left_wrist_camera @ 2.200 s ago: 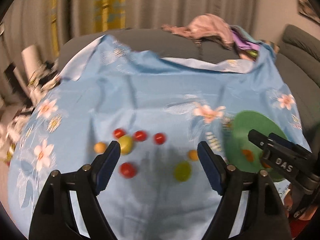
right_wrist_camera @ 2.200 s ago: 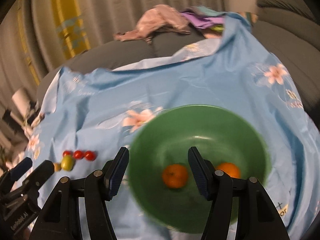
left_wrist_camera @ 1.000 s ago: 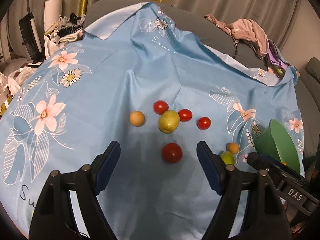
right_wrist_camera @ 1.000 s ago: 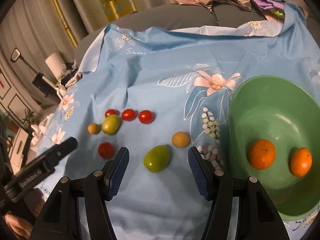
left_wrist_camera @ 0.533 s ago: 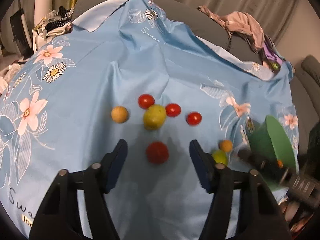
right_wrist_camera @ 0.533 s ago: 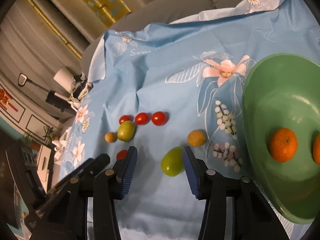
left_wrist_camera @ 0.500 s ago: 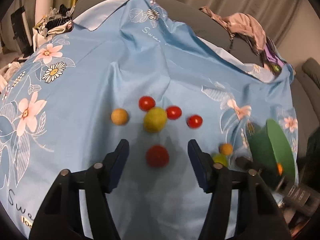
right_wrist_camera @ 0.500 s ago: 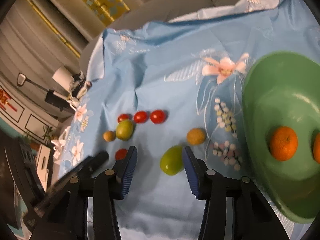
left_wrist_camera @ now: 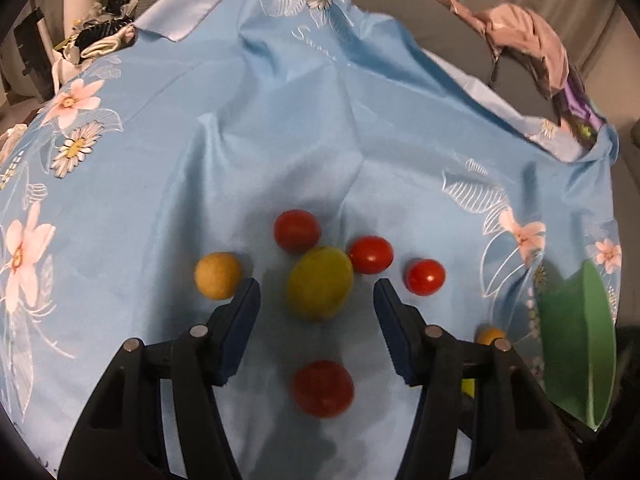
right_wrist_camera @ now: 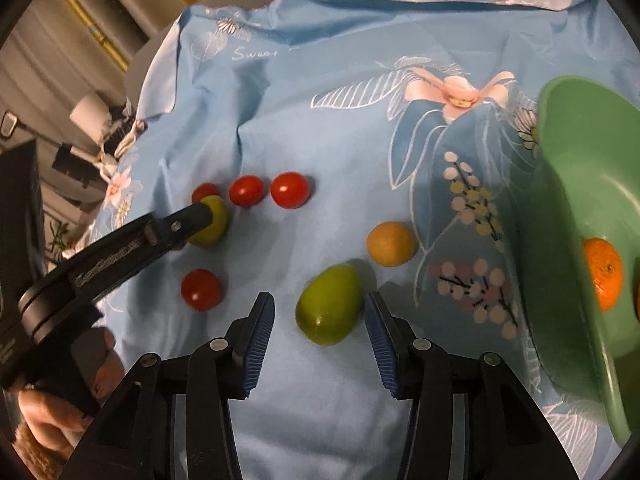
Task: Organize fruits
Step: 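Grasp the yellow lemon with the left tool while the right tool grasps the green fruit, then carry the lemon and the green fruit over the green bowl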
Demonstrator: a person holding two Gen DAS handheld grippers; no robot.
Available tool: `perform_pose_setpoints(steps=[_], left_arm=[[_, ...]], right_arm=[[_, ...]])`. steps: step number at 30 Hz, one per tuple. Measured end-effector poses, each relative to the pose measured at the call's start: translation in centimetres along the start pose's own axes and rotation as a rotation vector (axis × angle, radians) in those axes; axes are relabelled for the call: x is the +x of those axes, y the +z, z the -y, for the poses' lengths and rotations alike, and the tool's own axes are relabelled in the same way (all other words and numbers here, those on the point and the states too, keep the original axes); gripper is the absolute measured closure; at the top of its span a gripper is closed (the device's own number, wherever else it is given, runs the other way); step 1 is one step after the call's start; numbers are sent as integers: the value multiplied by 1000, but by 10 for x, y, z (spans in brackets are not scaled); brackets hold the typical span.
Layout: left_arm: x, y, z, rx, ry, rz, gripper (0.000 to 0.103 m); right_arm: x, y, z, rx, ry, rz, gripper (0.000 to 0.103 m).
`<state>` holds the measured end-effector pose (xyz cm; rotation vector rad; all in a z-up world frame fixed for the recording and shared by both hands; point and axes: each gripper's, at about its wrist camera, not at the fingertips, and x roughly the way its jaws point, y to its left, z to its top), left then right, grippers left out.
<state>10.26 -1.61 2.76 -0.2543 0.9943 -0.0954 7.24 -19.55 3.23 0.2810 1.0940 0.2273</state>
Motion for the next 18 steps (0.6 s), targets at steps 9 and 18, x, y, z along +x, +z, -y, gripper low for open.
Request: perform_pose_setpoints(steps=[9,18], left_arm=[[11,0,-1,11,29,-8,68],[-20,-7,2,-27,1,42,68]], right_arm=[[6,-1,-3,-45,-53,-2,62],[0,-7,-10,-66,-27,11,65]])
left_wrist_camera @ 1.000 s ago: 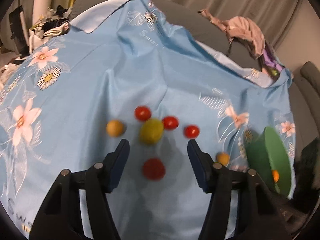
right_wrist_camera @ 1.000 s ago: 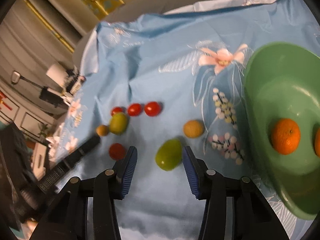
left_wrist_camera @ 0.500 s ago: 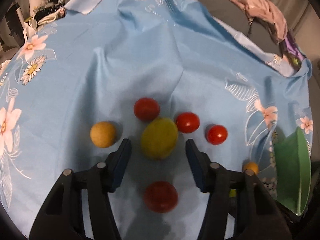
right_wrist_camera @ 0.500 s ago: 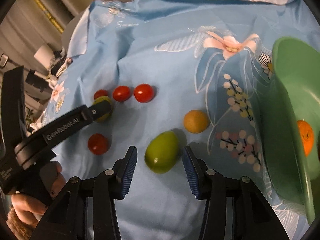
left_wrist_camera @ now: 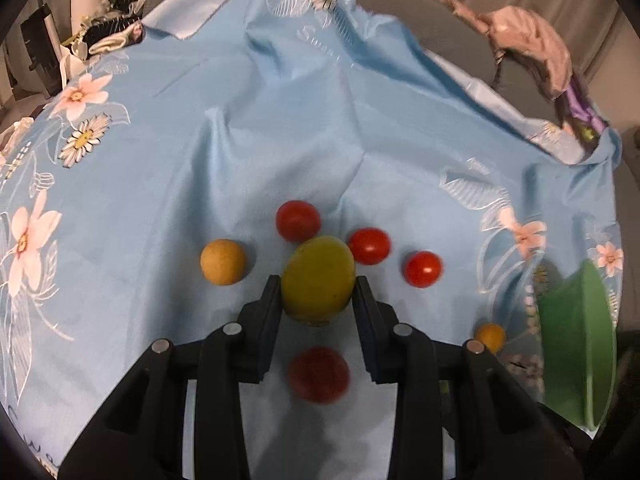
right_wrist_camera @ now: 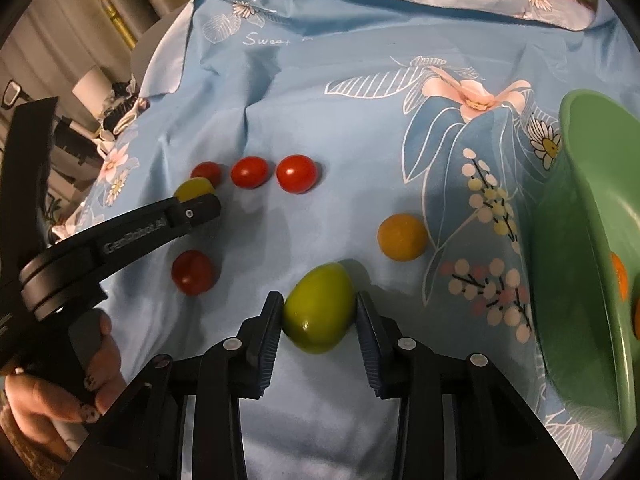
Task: Organize fruits
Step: 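Carry the lemon and the green fruit over the green bowl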
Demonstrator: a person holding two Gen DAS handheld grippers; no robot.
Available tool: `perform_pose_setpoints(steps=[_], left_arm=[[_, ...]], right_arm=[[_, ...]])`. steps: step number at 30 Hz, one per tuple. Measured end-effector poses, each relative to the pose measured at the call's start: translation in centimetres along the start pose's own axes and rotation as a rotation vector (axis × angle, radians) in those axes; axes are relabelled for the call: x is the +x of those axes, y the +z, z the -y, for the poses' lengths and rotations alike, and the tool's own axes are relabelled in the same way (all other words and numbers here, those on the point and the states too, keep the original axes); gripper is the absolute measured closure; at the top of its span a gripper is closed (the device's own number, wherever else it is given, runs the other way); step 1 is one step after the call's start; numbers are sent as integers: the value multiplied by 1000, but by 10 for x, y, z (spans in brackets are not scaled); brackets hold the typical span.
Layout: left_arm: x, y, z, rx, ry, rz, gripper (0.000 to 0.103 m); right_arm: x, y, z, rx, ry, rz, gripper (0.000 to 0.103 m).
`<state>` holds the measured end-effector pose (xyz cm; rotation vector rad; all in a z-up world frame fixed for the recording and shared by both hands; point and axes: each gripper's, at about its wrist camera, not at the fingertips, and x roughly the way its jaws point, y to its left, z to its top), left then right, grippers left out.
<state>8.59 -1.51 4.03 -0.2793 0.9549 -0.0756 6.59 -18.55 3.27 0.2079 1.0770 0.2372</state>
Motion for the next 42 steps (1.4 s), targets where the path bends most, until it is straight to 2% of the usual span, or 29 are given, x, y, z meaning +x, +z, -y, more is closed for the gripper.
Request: perform_pose_setpoints(steps=[4,6,14,17,26,31,42], left_arm=[[-26,-12,3,-34,-39,45,68],[-40,-15,8,-33,-66,80,68],[-81,-20,26,0,-122,182,68],[-89,-24,32,22,-122,208,68],[-108,-29,54,78,-165,257,68],[-114,-34,70,118,-221,260,68],[-121,-45,94,182,-284,251,68]], right_arm=[[-12,-3,-1,12,21,34,65],[-22,-4,-2,3,6,76,65],[-48,-4,7,39,39,153,65],[-62,-4,13,69,43,198,65],[-104,-5,38,132,54,318,65],[-123,-8,52,169,47,376,65],[-139,-10,75,215,32,416,64]])
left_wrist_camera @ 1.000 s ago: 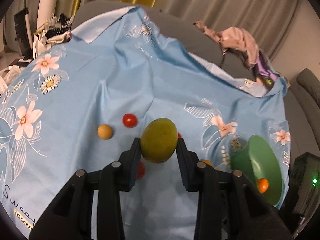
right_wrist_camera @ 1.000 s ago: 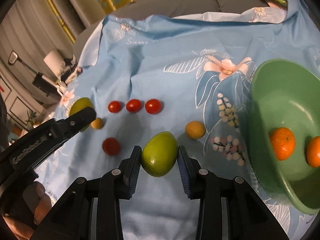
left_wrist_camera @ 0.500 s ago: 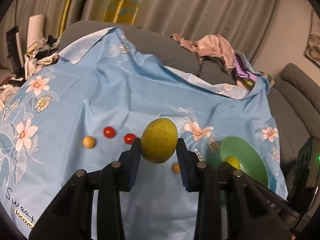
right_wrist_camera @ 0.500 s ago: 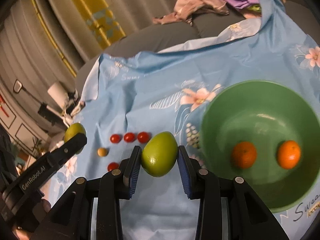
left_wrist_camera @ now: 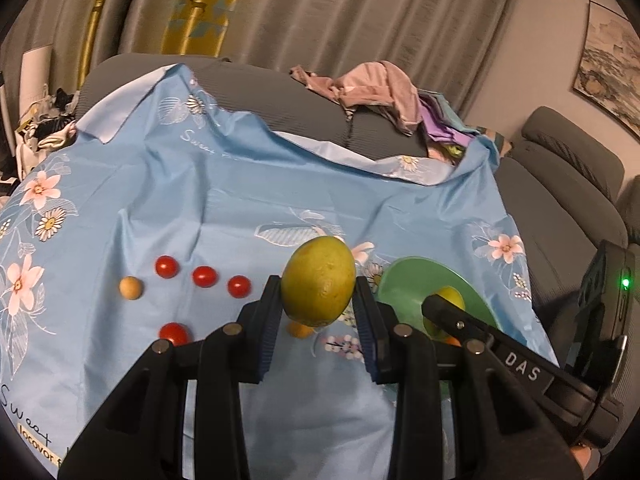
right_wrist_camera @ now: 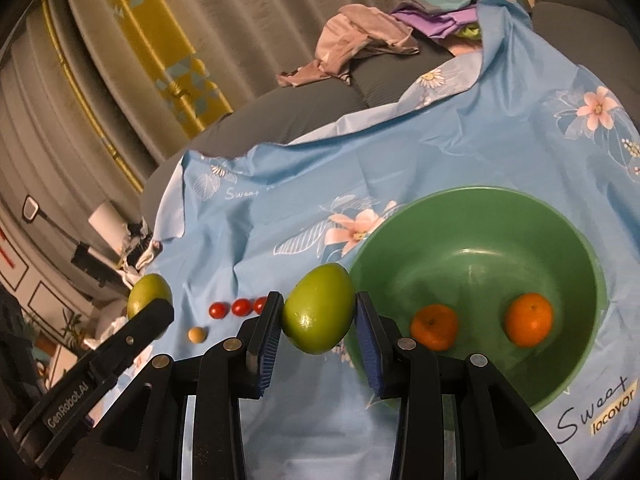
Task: Organize fruits
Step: 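Carry the lemon and the green fruit over the green bowl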
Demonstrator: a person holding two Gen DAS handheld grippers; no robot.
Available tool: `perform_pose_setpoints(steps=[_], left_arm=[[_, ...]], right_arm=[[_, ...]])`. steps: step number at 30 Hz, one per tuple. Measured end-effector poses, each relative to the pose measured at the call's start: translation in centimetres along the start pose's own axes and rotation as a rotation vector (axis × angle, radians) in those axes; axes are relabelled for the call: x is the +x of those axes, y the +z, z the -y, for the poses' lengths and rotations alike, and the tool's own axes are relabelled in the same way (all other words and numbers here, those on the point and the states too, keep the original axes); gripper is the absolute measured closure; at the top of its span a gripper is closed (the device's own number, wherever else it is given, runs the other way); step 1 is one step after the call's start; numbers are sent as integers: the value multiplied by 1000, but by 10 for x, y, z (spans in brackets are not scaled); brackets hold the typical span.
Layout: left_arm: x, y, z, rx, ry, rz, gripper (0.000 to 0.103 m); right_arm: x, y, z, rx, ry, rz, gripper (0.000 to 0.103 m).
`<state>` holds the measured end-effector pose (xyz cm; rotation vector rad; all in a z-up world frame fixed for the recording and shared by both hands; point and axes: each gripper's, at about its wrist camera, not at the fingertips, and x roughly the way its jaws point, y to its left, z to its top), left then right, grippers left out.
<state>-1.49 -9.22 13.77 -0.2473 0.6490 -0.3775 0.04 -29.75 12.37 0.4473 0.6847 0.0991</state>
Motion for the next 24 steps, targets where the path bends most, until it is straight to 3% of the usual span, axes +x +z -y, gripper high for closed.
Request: perform_pose_setpoints(steps=[20,24], left_arm=[[46,-11,57,150,-83,-125,68],[61,-12,61,139,-109,-164,68]], right_arm=[[-15,8,40,115,-101,49,64],[-14,9,49,129,-141,47,64]])
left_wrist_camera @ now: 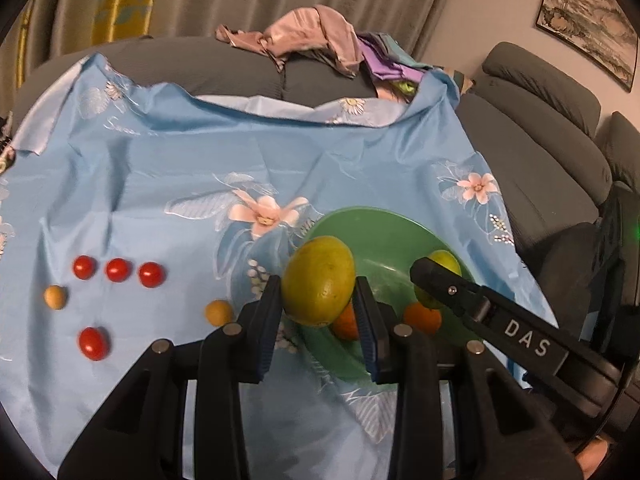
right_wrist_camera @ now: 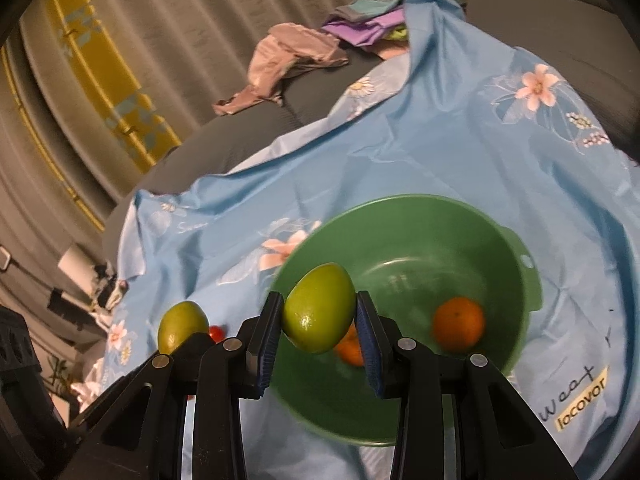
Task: Organize fruits
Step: 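Carry the lemon and the green fruit over the green bowl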
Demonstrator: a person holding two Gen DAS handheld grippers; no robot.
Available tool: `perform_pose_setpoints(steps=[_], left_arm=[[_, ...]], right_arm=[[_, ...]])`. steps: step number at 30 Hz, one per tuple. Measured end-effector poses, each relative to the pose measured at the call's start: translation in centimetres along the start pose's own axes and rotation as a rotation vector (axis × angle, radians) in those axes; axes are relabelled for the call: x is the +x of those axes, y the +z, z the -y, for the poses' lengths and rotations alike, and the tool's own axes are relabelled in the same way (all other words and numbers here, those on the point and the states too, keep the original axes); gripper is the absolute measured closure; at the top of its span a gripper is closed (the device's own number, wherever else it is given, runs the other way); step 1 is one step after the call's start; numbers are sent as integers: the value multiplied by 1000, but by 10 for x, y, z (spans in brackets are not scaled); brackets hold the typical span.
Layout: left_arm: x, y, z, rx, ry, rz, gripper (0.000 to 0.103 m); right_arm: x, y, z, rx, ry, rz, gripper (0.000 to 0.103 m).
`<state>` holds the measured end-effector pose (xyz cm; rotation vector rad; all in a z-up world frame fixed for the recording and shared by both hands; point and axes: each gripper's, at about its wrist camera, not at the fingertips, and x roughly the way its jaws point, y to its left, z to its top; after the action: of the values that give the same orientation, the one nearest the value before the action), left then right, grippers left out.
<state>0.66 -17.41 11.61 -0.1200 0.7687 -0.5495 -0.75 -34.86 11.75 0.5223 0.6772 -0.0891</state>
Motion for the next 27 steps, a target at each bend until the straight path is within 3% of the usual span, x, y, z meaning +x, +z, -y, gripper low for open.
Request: perform_pose_setpoints(steps=[11,27], left_arm=[[35,-9,19,42,-28,-84,68],[49,-16,30,77,-30,-101,68]], right_arm=[[6,2,19,34,-67,-12,64],[20,0,26,30,-103,-66,64]])
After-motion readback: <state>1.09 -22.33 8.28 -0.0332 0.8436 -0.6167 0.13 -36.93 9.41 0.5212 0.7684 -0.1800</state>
